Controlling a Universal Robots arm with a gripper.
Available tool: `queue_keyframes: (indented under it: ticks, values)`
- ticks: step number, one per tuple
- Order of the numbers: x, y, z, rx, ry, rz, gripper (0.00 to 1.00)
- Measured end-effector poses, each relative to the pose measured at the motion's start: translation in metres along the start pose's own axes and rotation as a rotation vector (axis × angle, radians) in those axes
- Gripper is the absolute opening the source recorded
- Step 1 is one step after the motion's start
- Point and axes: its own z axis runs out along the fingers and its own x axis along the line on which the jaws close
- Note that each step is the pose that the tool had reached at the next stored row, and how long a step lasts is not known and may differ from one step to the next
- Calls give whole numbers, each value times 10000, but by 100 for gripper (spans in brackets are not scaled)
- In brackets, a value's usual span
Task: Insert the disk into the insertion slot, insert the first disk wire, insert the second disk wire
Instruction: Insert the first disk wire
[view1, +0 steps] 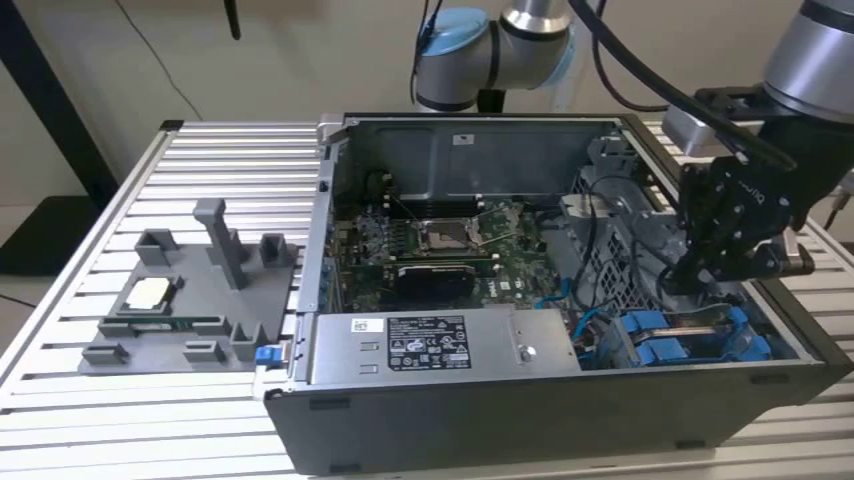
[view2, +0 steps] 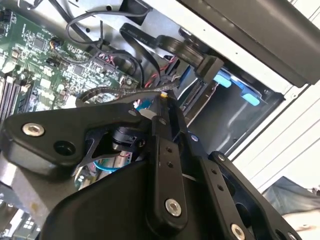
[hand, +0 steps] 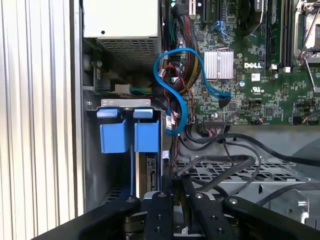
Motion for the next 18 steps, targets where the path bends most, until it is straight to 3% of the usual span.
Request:
queue_keyframes:
  ticks: [4, 10, 18]
  values:
    - [47, -1, -8, -22, 2, 0, 19]
    - [54, -1, -7, -23, 7, -1, 19]
    - [58, -1, 5, -22, 80, 1, 19]
